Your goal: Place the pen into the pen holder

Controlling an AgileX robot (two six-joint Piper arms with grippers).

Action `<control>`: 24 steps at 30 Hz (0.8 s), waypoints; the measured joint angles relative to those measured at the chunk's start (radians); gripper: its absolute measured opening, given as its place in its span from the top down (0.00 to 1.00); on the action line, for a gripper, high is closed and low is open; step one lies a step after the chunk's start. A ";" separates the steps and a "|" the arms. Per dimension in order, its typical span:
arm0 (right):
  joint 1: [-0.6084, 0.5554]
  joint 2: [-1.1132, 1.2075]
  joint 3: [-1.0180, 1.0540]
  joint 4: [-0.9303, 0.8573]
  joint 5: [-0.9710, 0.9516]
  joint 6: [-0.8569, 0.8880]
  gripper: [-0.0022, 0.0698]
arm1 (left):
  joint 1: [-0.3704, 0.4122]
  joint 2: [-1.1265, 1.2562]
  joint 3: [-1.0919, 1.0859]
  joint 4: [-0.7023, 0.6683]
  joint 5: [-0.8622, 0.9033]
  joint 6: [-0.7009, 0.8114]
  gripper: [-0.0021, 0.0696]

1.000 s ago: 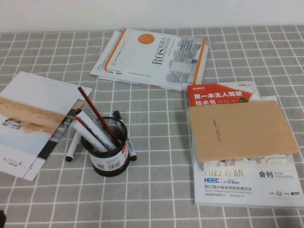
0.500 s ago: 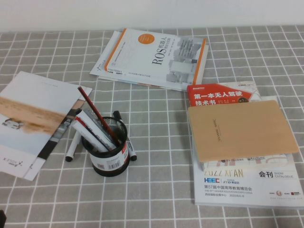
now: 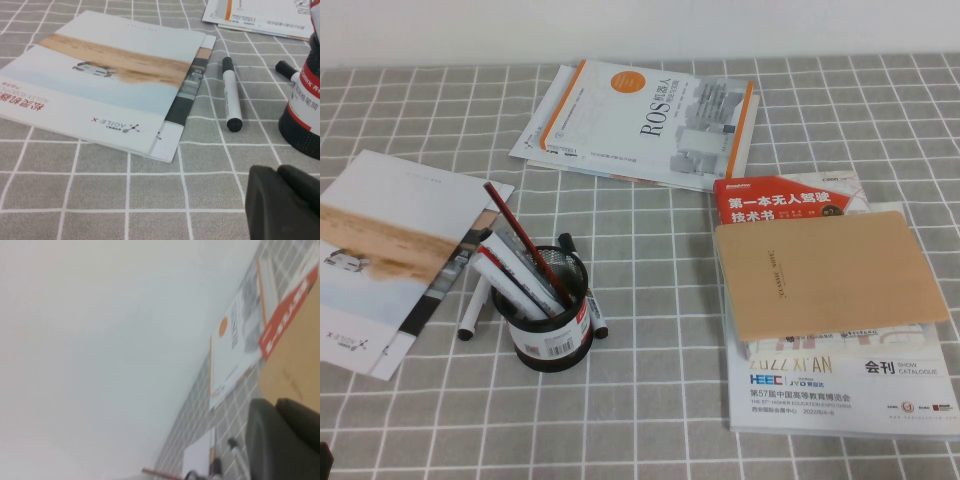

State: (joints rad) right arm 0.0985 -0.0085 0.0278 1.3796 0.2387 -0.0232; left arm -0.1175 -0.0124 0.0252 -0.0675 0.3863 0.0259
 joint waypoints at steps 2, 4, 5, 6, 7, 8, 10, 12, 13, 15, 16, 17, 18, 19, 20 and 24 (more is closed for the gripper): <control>0.000 0.000 0.000 0.000 -0.019 -0.032 0.99 | 0.000 0.000 0.000 0.000 0.000 0.000 0.97; 0.000 0.000 0.000 -0.002 -0.020 -0.078 0.99 | 0.000 0.000 0.000 0.000 0.000 0.000 0.97; 0.000 0.000 0.000 -0.002 -0.018 -0.098 0.99 | 0.000 0.000 0.000 0.000 0.000 0.000 0.97; 0.000 0.000 0.000 -0.002 -0.014 -0.123 0.99 | 0.000 0.000 0.000 0.000 0.000 0.000 0.97; 0.000 0.000 0.000 -0.002 -0.007 -0.149 0.99 | 0.000 0.000 0.000 0.000 0.000 0.000 0.97; 0.000 0.000 0.000 -0.002 -0.001 -0.179 0.99 | 0.000 0.000 0.000 0.000 0.000 0.000 0.97; 0.000 0.000 0.000 -0.002 0.013 -0.255 0.99 | 0.000 0.000 0.000 0.000 0.000 0.000 0.97; 0.000 0.000 0.000 -0.003 0.025 -0.327 0.99 | 0.000 0.000 0.000 0.000 0.000 0.000 0.97; 0.000 0.000 0.000 -0.003 0.033 -0.364 0.99 | 0.000 0.000 0.000 0.000 0.000 0.000 0.97; 0.000 0.000 0.000 -0.003 0.043 -0.418 0.99 | 0.000 0.000 0.000 0.000 0.000 0.000 0.97; 0.000 0.000 0.000 -0.003 0.045 -0.441 0.99 | 0.000 0.000 0.000 0.000 0.000 0.000 0.97; 0.000 0.000 0.000 -0.003 0.047 -0.460 0.99 | 0.000 0.000 0.000 0.000 0.000 0.000 0.97; 0.000 0.000 0.000 -0.003 0.047 -0.477 0.99 | 0.000 0.000 0.000 0.000 0.000 0.000 0.97; 0.000 0.000 0.000 -0.003 0.047 -0.500 0.99 | 0.000 0.000 0.000 0.000 0.000 0.000 0.97; 0.000 0.000 -0.002 -0.003 0.047 -0.531 0.99 | 0.000 0.000 0.000 0.000 0.000 0.000 0.97; 0.000 0.000 -0.085 -0.007 0.021 -0.702 0.99 | 0.000 0.000 0.000 0.000 0.000 0.000 0.97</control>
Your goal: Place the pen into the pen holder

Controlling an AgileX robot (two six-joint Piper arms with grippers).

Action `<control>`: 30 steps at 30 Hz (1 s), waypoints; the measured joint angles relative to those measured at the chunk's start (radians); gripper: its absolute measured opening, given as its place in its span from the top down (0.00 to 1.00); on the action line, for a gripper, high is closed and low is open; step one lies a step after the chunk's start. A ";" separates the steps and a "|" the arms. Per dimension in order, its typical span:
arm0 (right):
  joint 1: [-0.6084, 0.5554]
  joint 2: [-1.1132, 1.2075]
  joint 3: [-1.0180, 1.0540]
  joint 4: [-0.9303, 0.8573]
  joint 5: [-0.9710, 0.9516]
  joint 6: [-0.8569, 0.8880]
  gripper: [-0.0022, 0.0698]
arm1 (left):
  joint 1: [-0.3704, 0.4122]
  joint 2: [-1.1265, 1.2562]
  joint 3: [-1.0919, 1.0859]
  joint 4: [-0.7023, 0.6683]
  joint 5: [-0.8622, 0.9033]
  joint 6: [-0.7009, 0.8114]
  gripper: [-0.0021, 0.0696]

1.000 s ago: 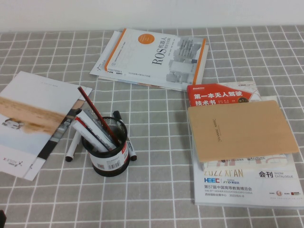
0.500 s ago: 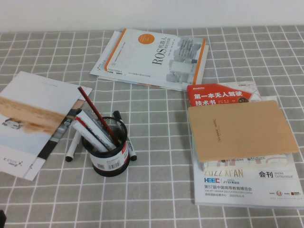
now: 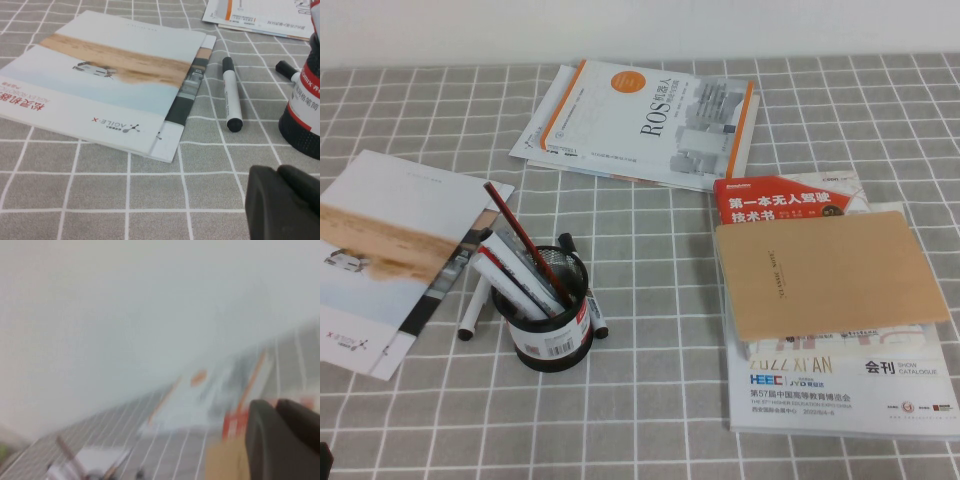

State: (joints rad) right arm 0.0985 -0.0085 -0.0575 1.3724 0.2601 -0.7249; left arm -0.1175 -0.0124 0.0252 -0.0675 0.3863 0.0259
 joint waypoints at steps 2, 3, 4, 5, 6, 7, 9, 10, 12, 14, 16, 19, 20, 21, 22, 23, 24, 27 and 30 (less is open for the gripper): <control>0.000 0.024 -0.079 -0.002 -0.041 -0.100 0.99 | 0.000 0.000 0.000 0.000 0.000 0.000 0.97; 0.000 0.055 -0.122 -0.005 -0.060 -0.148 0.99 | 0.000 0.000 0.000 0.000 0.000 0.000 0.97; 0.000 0.097 -0.158 -0.010 -0.074 -0.185 0.99 | 0.000 0.000 0.000 0.000 0.000 0.000 0.97; 0.000 0.147 -0.205 -0.014 -0.082 -0.231 0.99 | 0.000 0.000 0.000 0.000 0.000 0.000 0.97; 0.000 0.192 -0.254 -0.018 -0.082 -0.272 0.99 | 0.000 0.000 0.000 0.000 0.000 0.000 0.97; 0.000 0.253 -0.306 -0.021 -0.082 -0.307 0.99 | 0.000 0.000 0.000 0.000 0.000 0.000 0.97; 0.000 0.383 -0.420 -0.033 -0.047 -0.354 0.99 | 0.000 0.000 0.000 0.000 0.000 0.000 0.97; 0.000 0.437 -0.468 -0.043 -0.021 -0.365 0.99 | 0.000 0.000 0.000 0.000 0.000 0.000 0.97; 0.000 0.572 -0.594 -0.076 0.074 -0.377 0.99 | 0.000 0.000 0.000 0.000 0.000 0.000 0.97; 0.000 0.689 -0.705 -0.116 0.182 -0.370 0.99 | 0.000 0.000 0.000 0.000 0.000 0.000 0.97; 0.000 0.810 -0.826 -0.182 0.272 -0.321 0.99 | 0.000 0.000 0.000 0.000 0.000 0.000 0.97; 0.001 0.969 -0.990 -0.351 0.388 -0.160 0.99 | 0.000 0.000 0.000 0.000 0.000 0.000 0.97; 0.004 1.023 -1.045 -0.418 0.424 -0.097 0.99 | 0.000 0.000 0.000 0.000 0.000 0.000 0.97; 0.009 1.074 -1.100 -0.487 0.456 -0.034 0.99 | 0.000 0.000 0.000 0.000 0.000 0.000 0.97; 0.016 1.115 -1.143 -0.545 0.488 0.017 0.99 | 0.000 0.000 0.000 0.000 0.000 0.000 0.97; 0.029 1.163 -1.195 -0.621 0.519 0.081 0.99 | 0.000 0.000 0.000 0.000 0.000 0.000 0.97; 0.045 1.210 -1.246 -0.701 0.548 0.144 0.99 | 0.000 0.000 0.000 0.000 0.000 0.000 0.97; 0.108 1.342 -1.377 -0.924 0.631 0.303 0.99 | 0.000 0.000 0.000 0.000 0.000 0.000 0.97; 0.174 1.463 -1.508 -1.132 0.718 0.433 0.99 | 0.000 0.000 0.000 0.000 0.000 0.000 0.97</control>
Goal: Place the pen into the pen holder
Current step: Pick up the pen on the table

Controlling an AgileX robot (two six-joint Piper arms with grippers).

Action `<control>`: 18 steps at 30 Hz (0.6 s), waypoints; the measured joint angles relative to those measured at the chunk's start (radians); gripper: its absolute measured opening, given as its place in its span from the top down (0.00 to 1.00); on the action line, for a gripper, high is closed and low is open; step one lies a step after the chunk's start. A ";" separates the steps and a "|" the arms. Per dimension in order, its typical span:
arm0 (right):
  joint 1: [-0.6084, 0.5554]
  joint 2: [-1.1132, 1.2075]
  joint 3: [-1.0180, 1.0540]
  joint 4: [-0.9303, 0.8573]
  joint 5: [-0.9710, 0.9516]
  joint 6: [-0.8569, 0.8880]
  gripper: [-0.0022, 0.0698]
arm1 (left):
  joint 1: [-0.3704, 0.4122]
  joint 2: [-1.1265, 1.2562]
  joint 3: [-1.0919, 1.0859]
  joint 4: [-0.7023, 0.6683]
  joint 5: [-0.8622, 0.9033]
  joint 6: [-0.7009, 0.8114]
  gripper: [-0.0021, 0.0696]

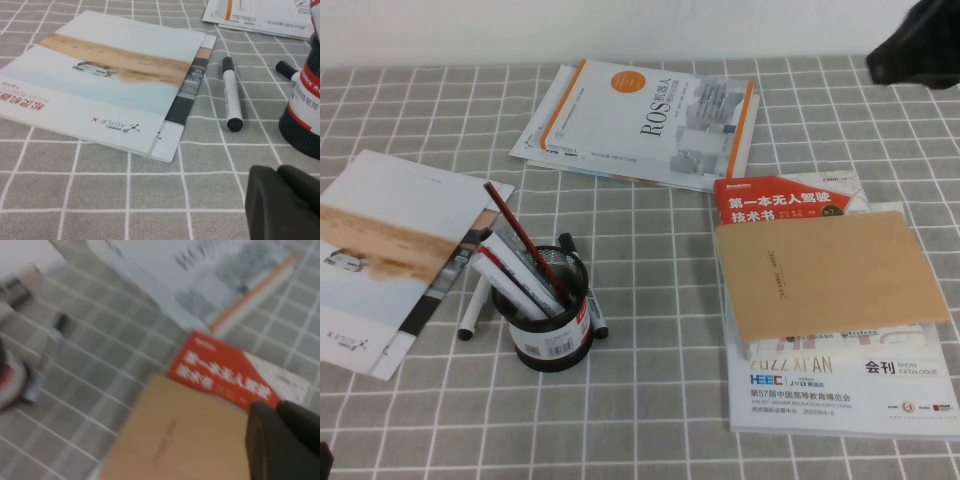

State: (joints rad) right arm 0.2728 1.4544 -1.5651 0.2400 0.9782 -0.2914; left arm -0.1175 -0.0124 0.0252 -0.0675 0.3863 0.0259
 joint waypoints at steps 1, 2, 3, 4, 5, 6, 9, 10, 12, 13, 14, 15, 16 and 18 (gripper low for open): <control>0.022 0.035 -0.036 -0.048 0.029 0.024 0.99 | 0.000 0.000 0.000 0.000 0.000 0.000 0.97; 0.042 0.090 -0.090 -0.115 0.073 0.053 0.99 | 0.000 0.000 0.000 0.000 0.000 0.000 0.97; 0.060 0.126 -0.127 -0.155 0.103 0.071 0.99 | 0.000 0.000 0.000 0.000 0.000 0.000 0.97; 0.073 0.172 -0.164 -0.193 0.141 0.085 0.99 | 0.000 0.000 0.000 0.000 0.000 0.000 0.97; 0.088 0.218 -0.210 -0.240 0.177 0.104 0.99 | 0.000 0.000 0.000 0.000 0.000 0.000 0.97; 0.101 0.262 -0.253 -0.273 0.207 0.123 0.99 | 0.000 0.000 0.000 0.000 0.000 0.000 0.97; 0.132 0.366 -0.352 -0.332 0.247 0.185 0.99 | 0.000 0.000 0.000 0.000 0.000 0.000 0.97; 0.143 0.390 -0.370 -0.337 0.249 0.194 0.99 | 0.000 0.000 0.000 0.000 0.000 0.000 0.97; 0.170 0.441 -0.409 -0.344 0.249 0.203 0.99 | 0.000 0.000 0.000 0.000 0.000 0.000 0.97; 0.182 0.459 -0.422 -0.345 0.249 0.205 0.99 | 0.000 0.000 0.000 0.000 0.000 0.000 0.97; 0.199 0.480 -0.439 -0.345 0.249 0.207 0.99 | 0.000 0.000 0.000 0.000 0.000 0.000 0.97; 0.216 0.500 -0.456 -0.345 0.249 0.209 0.99 | 0.000 0.000 0.000 0.000 0.000 0.000 0.97; 0.230 0.520 -0.473 -0.345 0.249 0.212 0.99 | 0.000 0.000 0.000 0.000 0.000 0.000 0.97; 0.263 0.559 -0.509 -0.342 0.247 0.213 0.99 | 0.000 0.000 0.000 0.000 0.000 0.000 0.97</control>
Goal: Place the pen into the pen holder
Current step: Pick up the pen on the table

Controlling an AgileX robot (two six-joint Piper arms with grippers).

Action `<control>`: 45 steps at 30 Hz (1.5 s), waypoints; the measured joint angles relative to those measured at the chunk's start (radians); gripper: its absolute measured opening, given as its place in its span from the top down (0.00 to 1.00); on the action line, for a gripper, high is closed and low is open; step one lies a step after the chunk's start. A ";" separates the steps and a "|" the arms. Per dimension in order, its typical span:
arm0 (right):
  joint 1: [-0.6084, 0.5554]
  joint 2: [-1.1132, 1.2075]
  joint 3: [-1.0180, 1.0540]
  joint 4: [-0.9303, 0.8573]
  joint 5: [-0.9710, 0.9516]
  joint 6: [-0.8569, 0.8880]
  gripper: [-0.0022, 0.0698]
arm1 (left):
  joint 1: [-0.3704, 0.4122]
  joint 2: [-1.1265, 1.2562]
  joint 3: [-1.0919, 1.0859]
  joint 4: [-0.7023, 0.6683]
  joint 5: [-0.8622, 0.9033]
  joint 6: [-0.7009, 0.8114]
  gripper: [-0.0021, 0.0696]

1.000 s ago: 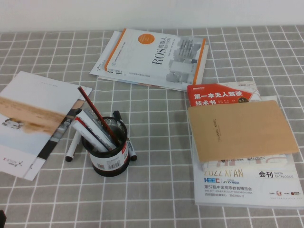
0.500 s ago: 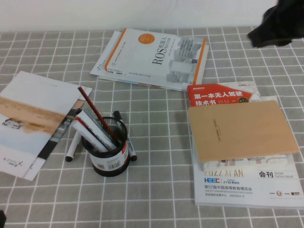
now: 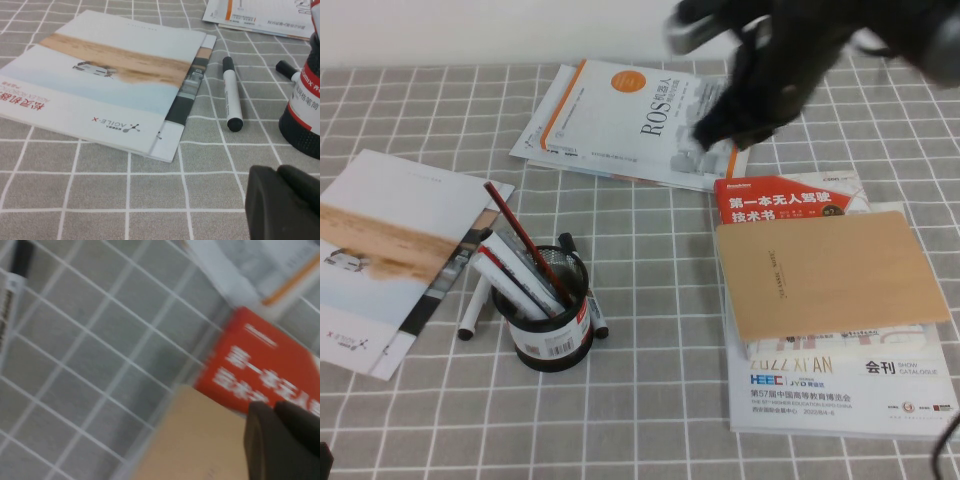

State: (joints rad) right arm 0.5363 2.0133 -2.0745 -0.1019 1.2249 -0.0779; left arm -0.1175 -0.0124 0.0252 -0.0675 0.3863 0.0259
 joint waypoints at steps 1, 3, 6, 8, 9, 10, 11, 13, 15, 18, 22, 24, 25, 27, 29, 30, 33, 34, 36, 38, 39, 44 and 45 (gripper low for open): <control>0.015 0.015 -0.014 0.001 -0.001 0.002 0.99 | 0.000 0.000 0.000 0.000 0.000 0.000 0.97; 0.041 0.053 -0.049 0.007 -0.009 0.002 0.99 | 0.000 0.000 0.000 0.000 0.000 0.000 0.97; 0.062 0.102 -0.094 0.016 -0.029 0.004 0.99 | 0.000 0.000 0.000 0.000 0.000 0.000 0.97; 0.071 0.135 -0.119 0.024 -0.047 0.006 0.99 | 0.000 0.000 0.000 0.000 0.000 0.000 0.97; 0.073 0.149 -0.132 0.032 -0.060 0.006 0.99 | 0.000 0.000 0.000 0.000 0.000 0.000 0.97; 0.075 0.161 -0.144 0.041 -0.073 0.006 0.99 | 0.000 0.000 0.000 0.000 0.000 0.000 0.97; 0.079 0.175 -0.153 0.049 -0.092 0.006 0.99 | 0.000 0.000 0.000 0.000 0.000 0.000 0.97; 0.079 0.194 -0.162 0.073 -0.139 0.006 0.99 | 0.000 0.000 0.000 0.000 0.000 0.000 0.97; 0.079 0.205 -0.164 0.102 -0.194 0.006 0.99 | 0.000 0.000 0.000 0.000 0.000 0.000 0.97; 0.081 0.225 -0.166 0.141 -0.285 0.004 0.99 | 0.000 0.000 0.000 0.000 0.000 0.000 0.97; 0.088 0.251 -0.170 0.165 -0.346 -0.012 0.98 | 0.000 0.000 0.000 0.000 0.000 0.000 0.97; 0.095 0.268 -0.170 0.181 -0.361 -0.032 0.97 | 0.000 0.000 0.000 0.000 0.000 0.000 0.97; 0.099 0.280 -0.170 0.197 -0.365 -0.048 0.95 | 0.000 0.000 0.000 0.000 0.000 0.000 0.97; 0.103 0.300 -0.170 0.234 -0.379 -0.071 0.91 | 0.000 0.000 0.000 0.000 0.000 0.000 0.97; 0.107 0.315 -0.170 0.274 -0.393 -0.088 0.86 | 0.000 0.000 0.000 0.000 0.000 0.000 0.97; 0.109 0.322 -0.170 0.290 -0.407 -0.092 0.82 | 0.000 0.000 0.000 0.000 0.000 0.000 0.97; 0.109 0.344 -0.170 0.326 -0.438 -0.101 0.73 | 0.000 0.000 0.000 0.000 0.000 0.000 0.97; 0.109 0.352 -0.170 0.337 -0.445 -0.101 0.70 | 0.000 0.000 0.000 0.000 0.000 0.000 0.97; 0.109 0.363 -0.170 0.355 -0.456 -0.101 0.64 | 0.000 0.000 0.000 0.000 0.000 0.000 0.97; 0.109 0.372 -0.170 0.369 -0.468 -0.101 0.59 | 0.000 0.000 0.000 0.000 0.000 0.000 0.97; 0.109 0.375 -0.170 0.373 -0.472 -0.103 0.57 | 0.000 0.000 0.000 0.000 0.000 0.000 0.97; 0.109 0.395 -0.170 0.400 -0.498 -0.103 0.51 | 0.000 0.000 0.000 0.000 0.000 0.000 0.97; 0.109 0.399 -0.170 0.405 -0.502 -0.103 0.51 | 0.000 0.000 0.000 0.000 0.000 0.000 0.97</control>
State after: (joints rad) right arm 0.6456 2.4127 -2.2447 0.3026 0.7230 -0.1809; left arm -0.1175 -0.0124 0.0252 -0.0675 0.3863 0.0259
